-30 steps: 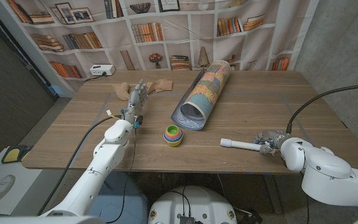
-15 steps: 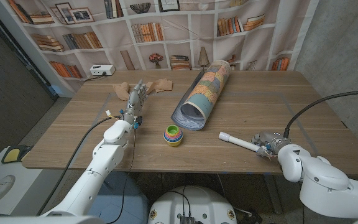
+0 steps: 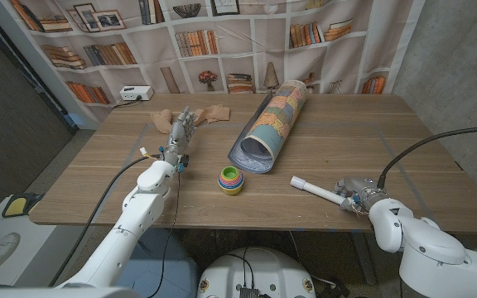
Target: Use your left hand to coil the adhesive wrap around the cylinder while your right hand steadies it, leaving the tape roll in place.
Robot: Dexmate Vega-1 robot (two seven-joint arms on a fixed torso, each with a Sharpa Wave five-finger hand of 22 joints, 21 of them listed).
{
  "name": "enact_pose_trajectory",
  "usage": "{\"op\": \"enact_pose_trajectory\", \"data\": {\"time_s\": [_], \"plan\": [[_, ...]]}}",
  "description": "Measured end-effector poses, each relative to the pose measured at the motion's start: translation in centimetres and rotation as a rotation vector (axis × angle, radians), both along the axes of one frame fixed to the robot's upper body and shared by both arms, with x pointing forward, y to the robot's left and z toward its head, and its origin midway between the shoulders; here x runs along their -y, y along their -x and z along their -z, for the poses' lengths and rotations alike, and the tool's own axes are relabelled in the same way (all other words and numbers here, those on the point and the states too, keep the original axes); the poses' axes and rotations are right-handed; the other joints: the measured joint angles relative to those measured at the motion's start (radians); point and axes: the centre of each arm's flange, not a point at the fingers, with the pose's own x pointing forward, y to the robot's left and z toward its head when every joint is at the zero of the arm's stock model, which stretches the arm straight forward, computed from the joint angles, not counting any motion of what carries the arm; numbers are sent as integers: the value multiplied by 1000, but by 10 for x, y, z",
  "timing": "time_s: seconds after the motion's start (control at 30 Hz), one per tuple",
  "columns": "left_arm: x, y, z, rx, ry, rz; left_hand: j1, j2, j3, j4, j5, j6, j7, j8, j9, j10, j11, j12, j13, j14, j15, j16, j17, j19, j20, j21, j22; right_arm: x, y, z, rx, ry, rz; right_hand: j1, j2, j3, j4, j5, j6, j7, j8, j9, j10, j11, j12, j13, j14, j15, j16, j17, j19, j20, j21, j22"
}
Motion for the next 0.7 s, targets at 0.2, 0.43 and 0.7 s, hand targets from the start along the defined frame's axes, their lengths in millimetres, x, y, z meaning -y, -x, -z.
{"op": "enact_pose_trajectory", "data": {"time_s": [0.2,0.43,0.7], "plan": [[-1,1,0,3,1,2,0,0,0,0,0,0,0,0,0,0,0,0,0,0,0,0,0,0,0,0,0,-2,6,-1,54,1,-5,6,-6,-6,-3,8,20,3,0,0,18,10,15,0,14,4,0,0,0,0,26,9],[-1,3,0,7,3,4,-4,4,0,0,0,0,0,0,0,0,0,0,0,0,0,0,0,0,0,0,0,-4,15,-5,110,-4,-7,8,-8,-8,-3,13,27,9,0,0,25,14,21,0,19,6,0,0,0,0,42,14],[-2,5,-2,16,3,6,-4,4,0,0,0,0,0,0,0,0,0,0,0,0,0,0,0,0,0,0,0,-6,23,-12,167,-5,-15,16,-16,-12,-1,16,32,14,-1,0,29,17,24,0,35,4,0,0,4,3,69,21]]}}
